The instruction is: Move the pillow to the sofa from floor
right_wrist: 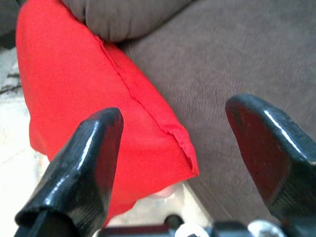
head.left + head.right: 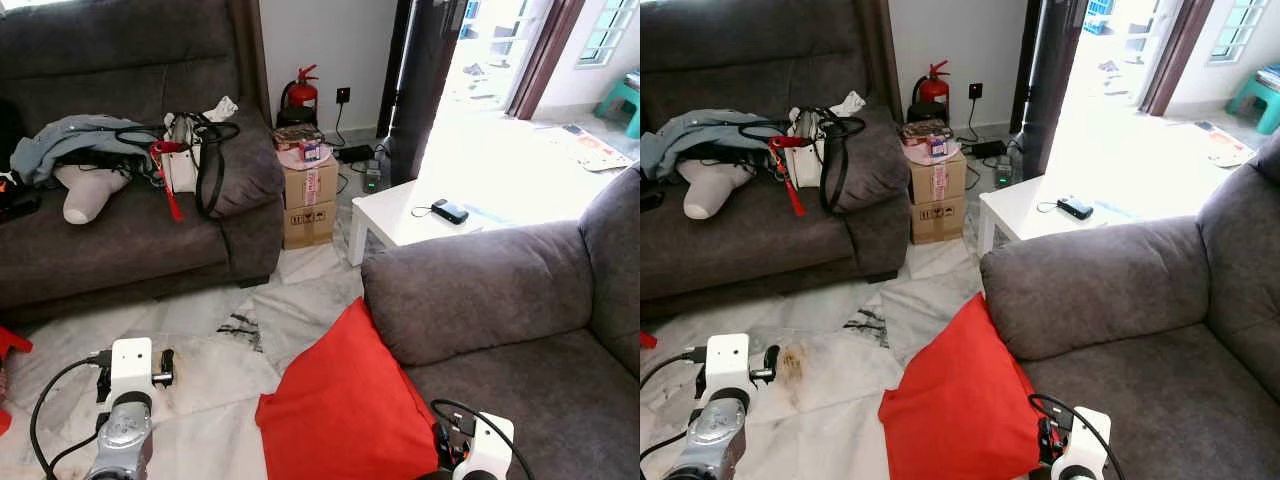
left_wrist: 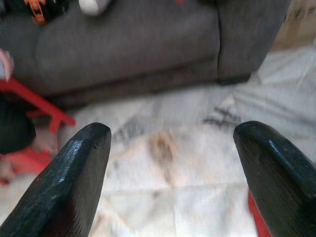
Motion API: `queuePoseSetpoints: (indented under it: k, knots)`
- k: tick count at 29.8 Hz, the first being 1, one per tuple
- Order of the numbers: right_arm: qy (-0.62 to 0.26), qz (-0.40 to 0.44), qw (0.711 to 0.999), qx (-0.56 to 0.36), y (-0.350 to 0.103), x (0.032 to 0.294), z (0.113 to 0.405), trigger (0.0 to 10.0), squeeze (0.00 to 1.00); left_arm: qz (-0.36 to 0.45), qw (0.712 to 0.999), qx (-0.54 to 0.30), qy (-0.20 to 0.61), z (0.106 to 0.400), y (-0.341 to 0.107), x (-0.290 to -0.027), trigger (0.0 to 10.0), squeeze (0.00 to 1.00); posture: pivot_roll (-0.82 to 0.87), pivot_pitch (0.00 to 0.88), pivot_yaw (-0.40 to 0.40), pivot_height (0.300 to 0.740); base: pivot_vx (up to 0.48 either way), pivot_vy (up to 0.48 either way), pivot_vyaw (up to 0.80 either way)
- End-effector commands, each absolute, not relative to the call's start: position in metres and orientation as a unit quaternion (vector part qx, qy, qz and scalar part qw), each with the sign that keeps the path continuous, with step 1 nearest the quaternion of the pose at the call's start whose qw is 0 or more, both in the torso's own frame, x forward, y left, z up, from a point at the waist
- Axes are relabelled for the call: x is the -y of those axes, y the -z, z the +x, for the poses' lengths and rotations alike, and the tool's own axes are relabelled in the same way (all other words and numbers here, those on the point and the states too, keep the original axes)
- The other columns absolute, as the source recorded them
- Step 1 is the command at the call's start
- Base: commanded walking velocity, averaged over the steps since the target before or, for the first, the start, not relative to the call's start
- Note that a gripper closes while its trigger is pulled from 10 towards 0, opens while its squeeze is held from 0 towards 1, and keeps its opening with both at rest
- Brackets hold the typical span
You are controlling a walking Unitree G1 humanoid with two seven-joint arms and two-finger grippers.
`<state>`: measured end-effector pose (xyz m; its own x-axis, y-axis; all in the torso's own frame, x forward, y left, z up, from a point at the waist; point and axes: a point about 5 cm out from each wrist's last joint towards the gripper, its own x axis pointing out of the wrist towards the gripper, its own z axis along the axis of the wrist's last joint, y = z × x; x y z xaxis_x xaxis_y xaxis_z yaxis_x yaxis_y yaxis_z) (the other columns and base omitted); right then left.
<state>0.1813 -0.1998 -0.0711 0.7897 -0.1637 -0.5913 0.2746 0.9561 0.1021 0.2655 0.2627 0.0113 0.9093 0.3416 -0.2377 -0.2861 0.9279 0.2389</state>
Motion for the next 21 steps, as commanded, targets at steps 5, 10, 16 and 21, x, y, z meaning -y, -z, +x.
queuePoseSetpoints:
  k: [5, 10, 16, 21]
  knots:
    - [0.126, 0.061, 0.982, -0.123, 0.004, 0.243, 0.253, 10.0, 0.0, 0.138, 0.98, -0.064, -0.126, 0.285, -0.037, -0.254, 10.0, 0.0, -0.04, 0.0, -0.01, 0.74, 0.0, 0.0, 0.0]
    - [0.126, 0.066, 0.984, -0.104, -0.003, 0.244, 0.259, 10.0, 0.0, 0.147, 0.983, -0.032, -0.105, 0.293, -0.047, -0.243, 10.0, 0.0, -0.04, 0.0, -0.013, 0.74, 0.0, 0.0, 0.0]
    - [0.126, 0.064, 0.986, -0.083, -0.007, 0.248, 0.26, 10.0, 0.0, 0.15, 0.985, -0.003, -0.09, 0.299, -0.055, -0.235, 10.0, 0.0, -0.04, 0.0, -0.011, 0.74, 0.0, 0.0, 0.0]
    - [0.125, 0.059, 0.989, -0.058, -0.013, 0.25, 0.259, 10.0, 0.0, 0.152, 0.985, 0.022, -0.084, 0.299, -0.063, -0.233, 10.0, 0.0, -0.04, 0.0, -0.009, 0.74, 0.0, 0.0, 0.0]
